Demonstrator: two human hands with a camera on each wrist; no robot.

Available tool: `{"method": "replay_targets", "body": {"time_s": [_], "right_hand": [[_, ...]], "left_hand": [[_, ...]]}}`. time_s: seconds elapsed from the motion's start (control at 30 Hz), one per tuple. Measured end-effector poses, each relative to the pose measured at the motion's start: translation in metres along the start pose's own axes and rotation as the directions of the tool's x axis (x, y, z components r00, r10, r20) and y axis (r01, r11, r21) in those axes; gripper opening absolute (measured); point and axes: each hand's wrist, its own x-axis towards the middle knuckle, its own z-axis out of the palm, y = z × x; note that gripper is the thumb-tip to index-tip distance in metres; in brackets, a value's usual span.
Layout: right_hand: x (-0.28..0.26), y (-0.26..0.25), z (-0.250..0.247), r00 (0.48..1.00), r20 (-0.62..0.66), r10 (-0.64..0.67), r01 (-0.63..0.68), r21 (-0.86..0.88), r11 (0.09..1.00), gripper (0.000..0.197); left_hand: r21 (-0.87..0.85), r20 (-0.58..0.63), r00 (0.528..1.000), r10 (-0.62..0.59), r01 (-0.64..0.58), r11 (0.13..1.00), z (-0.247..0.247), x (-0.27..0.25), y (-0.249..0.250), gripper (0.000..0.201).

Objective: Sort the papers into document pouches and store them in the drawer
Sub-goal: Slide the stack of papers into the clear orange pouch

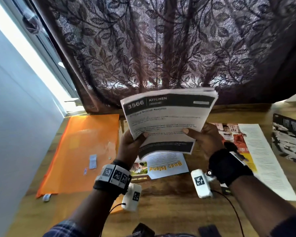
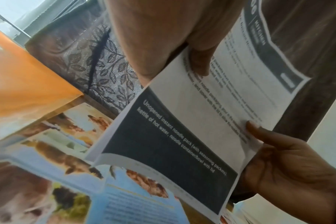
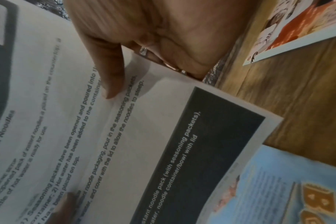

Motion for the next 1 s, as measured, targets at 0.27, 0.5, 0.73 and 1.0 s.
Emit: {"method": "replay_targets", "body": {"time_s": [0.27, 0.5, 0.73, 1.0], "right_hand": [[0.008, 0.024, -0.002, 0.984, 0.152, 0.090, -0.059, -0.199, 0.978, 0.032], [0.006, 0.039, 0.004, 0.991, 0.003, 0.131, -0.126, -0.271, 0.954, 0.009], [-0.001, 0.047, 0.014, 0.995, -0.013, 0.104, -0.100, -0.405, 0.909, 0.007], [-0.011, 0.076, 0.015, 0.977, -0.078, 0.199, -0.214, -0.399, 0.891, 0.013]], "left_hand": [[-0.055, 0.047, 0.997, -0.066, 0.069, 0.996, -0.001, 0.000, -0.019, 0.035], [0.056, 0.049, 0.993, -0.110, 0.108, 0.993, -0.002, 0.004, -0.031, 0.019], [0.122, -0.011, 0.980, -0.197, 0.197, 0.973, -0.026, -0.004, -0.027, 0.010], [0.961, -0.212, 0.948, -0.238, 0.247, 0.129, -0.088, -0.041, -0.033, 0.050]]}}
